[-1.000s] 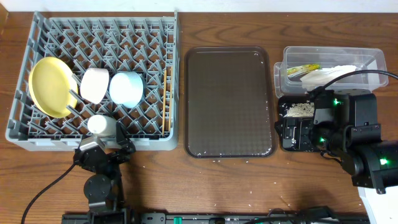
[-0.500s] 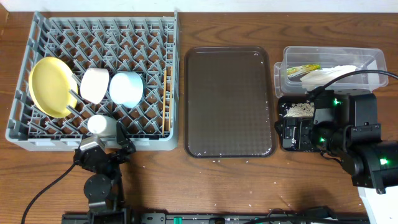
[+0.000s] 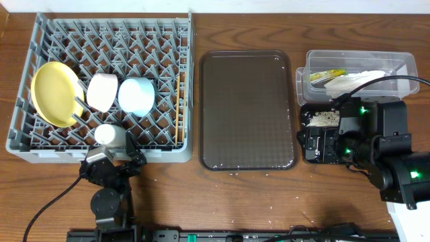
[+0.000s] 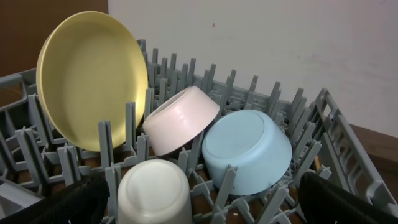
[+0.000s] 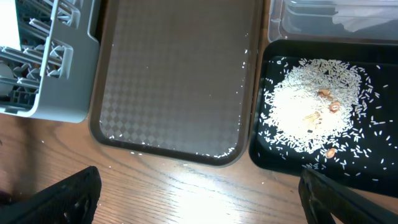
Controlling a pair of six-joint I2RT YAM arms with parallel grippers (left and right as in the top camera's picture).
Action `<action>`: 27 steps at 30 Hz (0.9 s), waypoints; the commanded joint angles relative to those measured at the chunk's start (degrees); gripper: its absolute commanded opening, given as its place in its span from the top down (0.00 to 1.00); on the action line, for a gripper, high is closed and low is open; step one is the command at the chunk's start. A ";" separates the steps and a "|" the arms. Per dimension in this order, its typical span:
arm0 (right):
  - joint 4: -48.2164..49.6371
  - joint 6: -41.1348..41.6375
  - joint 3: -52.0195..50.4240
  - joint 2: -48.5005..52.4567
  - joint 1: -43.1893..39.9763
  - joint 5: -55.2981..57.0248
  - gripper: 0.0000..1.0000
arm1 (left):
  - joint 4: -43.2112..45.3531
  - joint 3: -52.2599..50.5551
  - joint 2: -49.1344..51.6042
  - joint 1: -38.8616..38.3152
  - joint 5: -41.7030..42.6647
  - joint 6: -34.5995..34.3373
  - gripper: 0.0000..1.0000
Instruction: Sort waste into correct bins and load items into the dishwasher
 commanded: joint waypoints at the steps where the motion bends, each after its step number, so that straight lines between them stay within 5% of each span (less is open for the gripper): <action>1: 0.90 -3.32 0.04 -0.13 -0.57 1.84 0.01 | -2.14 -1.20 -0.04 -0.20 -0.07 -0.50 0.03; 10: 35.30 -24.52 -10.84 -6.95 -0.57 5.31 0.01 | -2.14 -1.20 -0.04 -0.20 -0.07 -0.50 0.02; 15: 50.47 -26.82 -26.12 -13.81 -1.18 5.60 0.01 | -2.14 -1.20 -0.04 -0.20 -0.07 -0.50 0.02; 27: 58.53 -26.77 -52.46 -40.54 -1.31 9.88 0.01 | -2.14 -1.20 -0.04 -0.20 -0.07 -0.50 0.02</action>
